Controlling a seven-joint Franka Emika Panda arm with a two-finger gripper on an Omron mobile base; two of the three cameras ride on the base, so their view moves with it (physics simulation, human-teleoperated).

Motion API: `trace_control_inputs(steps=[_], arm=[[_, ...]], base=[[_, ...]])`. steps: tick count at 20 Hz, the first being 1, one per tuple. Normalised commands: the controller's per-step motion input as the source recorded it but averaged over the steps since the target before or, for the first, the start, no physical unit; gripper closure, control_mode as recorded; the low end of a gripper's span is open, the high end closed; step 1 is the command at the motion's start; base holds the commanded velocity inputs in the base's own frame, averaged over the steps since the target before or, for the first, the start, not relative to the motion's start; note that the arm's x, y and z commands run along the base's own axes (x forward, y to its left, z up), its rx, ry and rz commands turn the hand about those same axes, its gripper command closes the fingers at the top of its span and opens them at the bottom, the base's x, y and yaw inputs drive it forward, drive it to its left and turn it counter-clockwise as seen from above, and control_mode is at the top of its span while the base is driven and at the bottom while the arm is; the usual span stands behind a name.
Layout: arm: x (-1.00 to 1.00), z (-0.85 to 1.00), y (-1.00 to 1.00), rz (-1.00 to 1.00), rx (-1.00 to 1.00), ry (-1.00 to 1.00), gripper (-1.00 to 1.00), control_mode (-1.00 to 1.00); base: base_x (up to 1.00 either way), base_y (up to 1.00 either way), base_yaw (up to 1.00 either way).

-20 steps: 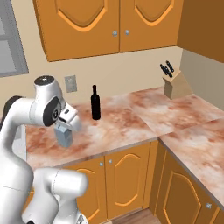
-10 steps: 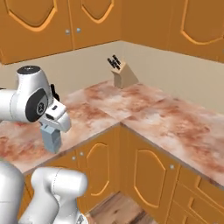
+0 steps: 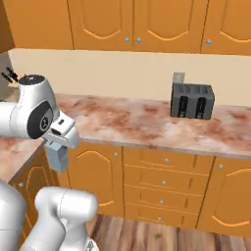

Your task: Move the drinks to the dining counter.

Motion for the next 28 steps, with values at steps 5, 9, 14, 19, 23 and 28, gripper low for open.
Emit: trace_control_inputs(steps=[5, 9, 14, 19, 23, 28], arm=[[0.0, 0.0, 0.0, 0.0, 0.0, 0.0, 1.0, 1.0], [0.0, 0.0, 0.0, 0.0, 0.0, 0.0, 1.0, 1.0], [0.0, 0.0, 0.0, 0.0, 0.0, 0.0, 1.0, 1.0], [0.0, 0.0, 0.0, 0.0, 0.0, 0.0, 1.0, 1.0], [0.0, 0.0, 0.0, 0.0, 0.0, 0.0, 1.0, 1.0], [0.0, 0.0, 0.0, 0.0, 0.0, 0.0, 1.0, 1.0]], base=[[0.0, 0.0, -1.0], [0.0, 0.0, -1.0], [0.0, 0.0, -1.0], [0.0, 0.0, -1.0], [0.0, -0.06, -0.99], [0.19, -0.8, -0.61]])
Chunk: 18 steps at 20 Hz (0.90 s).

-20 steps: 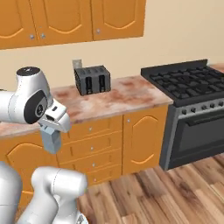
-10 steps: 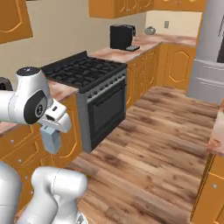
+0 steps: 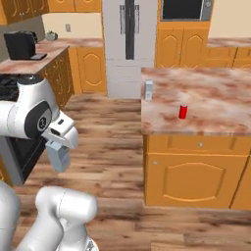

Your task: Move the drinks to the dining counter.

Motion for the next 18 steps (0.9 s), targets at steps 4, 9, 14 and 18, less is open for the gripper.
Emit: trace_control_inputs(steps=[4, 9, 14, 18], arm=[[0.0, 0.0, 0.0, 0.0, 0.0, 0.0, 1.0, 1.0], [0.0, 0.0, 0.0, 0.0, 0.0, 0.0, 1.0, 1.0], [0.0, 0.0, 0.0, 0.0, 0.0, 0.0, 1.0, 1.0], [0.0, 0.0, 0.0, 0.0, 0.0, 0.0, 1.0, 1.0]], base=[[0.67, -1.0, -0.11], [1.0, -1.0, 0.0], [0.95, -1.0, 0.0], [0.79, -1.0, 0.0]])
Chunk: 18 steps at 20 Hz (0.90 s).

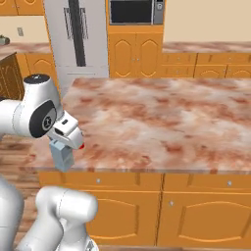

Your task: Move the drinks to the dining counter.

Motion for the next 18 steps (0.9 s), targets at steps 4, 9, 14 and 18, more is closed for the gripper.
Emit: trace_control_inputs(steps=[4, 9, 14, 18], arm=[[0.0, 0.0, 0.0, 0.0, 0.0, 0.0, 1.0, 1.0], [0.0, 0.0, 0.0, 0.0, 0.0, 0.0, 1.0, 1.0], [0.0, 0.0, 0.0, 0.0, 0.0, 0.0, 1.0, 1.0], [0.0, 0.0, 0.0, 0.0, 0.0, 0.0, 1.0, 1.0]], base=[[1.0, -1.0, 0.0], [1.0, -0.8, 0.06], [1.0, -0.74, 0.28], [1.0, -0.61, 0.61]])
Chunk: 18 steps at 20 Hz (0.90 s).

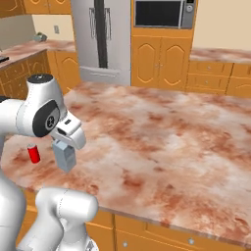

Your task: Move the drinks to the dining counter.

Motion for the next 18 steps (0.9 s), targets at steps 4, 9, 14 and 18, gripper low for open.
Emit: trace_control_inputs(steps=[4, 9, 14, 18], arm=[[0.59, -0.15, -0.21, 0.3, 0.0, 0.06, 1.0, -1.0], [0.31, -0.01, -0.01, 0.15, -0.05, 0.18, 1.0, -1.0], [0.39, -0.02, 0.0, 0.03, -0.13, 0.17, 1.0, -1.0], [0.29, -0.28, 0.0, 0.11, -0.11, 0.02, 1.0, -1.0]], base=[[0.25, -0.15, 0.13], [0.0, 0.0, 0.0], [0.0, 0.0, 0.0], [0.0, 0.0, 0.0]])
